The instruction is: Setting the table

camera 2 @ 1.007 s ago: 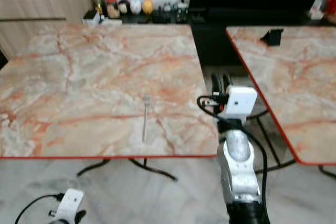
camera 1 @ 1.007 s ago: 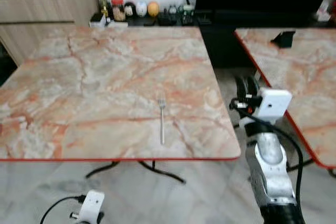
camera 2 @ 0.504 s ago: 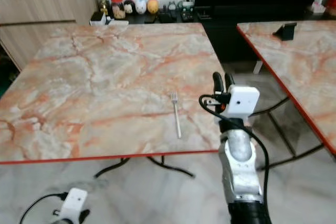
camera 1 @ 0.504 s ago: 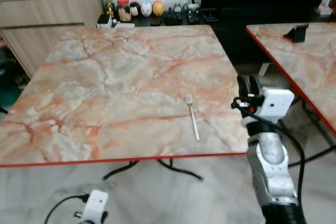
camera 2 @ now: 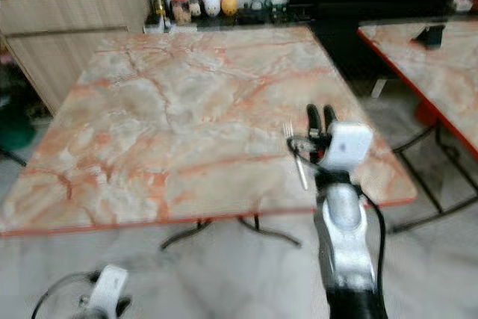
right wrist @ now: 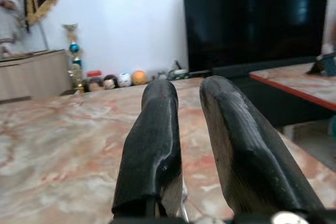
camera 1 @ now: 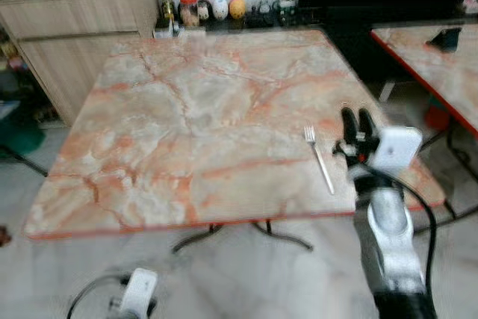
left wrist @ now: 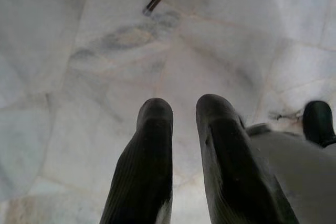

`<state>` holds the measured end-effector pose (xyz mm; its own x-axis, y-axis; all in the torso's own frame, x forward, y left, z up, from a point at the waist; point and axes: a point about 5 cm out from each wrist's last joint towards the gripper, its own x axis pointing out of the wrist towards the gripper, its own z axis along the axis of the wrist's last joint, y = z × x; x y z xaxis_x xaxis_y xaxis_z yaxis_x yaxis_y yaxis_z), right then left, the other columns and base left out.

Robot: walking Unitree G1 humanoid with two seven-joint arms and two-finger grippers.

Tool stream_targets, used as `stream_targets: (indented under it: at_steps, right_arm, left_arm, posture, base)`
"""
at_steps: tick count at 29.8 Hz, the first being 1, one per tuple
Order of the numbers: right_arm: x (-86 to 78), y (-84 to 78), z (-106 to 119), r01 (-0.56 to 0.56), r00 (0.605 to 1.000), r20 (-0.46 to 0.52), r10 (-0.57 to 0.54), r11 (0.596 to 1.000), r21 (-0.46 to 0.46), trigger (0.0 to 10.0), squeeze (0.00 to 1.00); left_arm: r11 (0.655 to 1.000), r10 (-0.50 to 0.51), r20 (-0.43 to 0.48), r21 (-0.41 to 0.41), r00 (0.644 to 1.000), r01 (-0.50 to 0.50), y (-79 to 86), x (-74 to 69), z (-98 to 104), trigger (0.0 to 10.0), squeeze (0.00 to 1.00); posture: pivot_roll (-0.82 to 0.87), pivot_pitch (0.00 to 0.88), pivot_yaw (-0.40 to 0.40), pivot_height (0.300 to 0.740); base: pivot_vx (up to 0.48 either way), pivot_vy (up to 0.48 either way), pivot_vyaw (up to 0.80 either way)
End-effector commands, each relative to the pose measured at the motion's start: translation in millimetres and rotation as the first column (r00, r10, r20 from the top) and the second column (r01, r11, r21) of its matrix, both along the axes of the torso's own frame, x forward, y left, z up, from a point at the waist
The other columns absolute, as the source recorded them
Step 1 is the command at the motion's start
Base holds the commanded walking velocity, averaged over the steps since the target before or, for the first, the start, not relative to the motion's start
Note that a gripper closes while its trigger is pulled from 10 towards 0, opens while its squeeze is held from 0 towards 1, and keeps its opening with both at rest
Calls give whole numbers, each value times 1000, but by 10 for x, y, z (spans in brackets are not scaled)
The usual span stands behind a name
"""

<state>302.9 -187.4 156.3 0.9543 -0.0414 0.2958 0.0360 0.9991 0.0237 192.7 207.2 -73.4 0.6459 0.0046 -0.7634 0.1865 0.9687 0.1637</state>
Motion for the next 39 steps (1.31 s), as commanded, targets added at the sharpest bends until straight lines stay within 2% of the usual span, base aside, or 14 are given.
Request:
stream_targets:
  at_steps: [1, 33, 39]
  right_arm:
    - [24, 54, 58, -21, 1000, 21, 20, 1000, 8, 10000, 0]
    - [4, 52, -11, -14, 1000, -9, 14, 1000, 11, 10000, 0]
    - [1, 56, -15, -15, 1000, -11, 15, 1000, 11, 10000, 0]
  left_arm:
    - [1000, 1, 2, 3, 1000, -1, 36, 6, 11, 10000, 0]
    - [1000, 1, -5, 6, 1000, -1, 40, 0, 7, 10000, 0]
    - [1000, -1, -10, 8, 1000, 1, 41, -8, 2, 10000, 0]
  posture:
    - [23, 0, -1, 740]
    - [25, 0, -1, 740]
    - [24, 0, -2, 740]
  base:
    - [0, 0, 0]
    - [0, 0, 0]
    - [258, 0, 0]
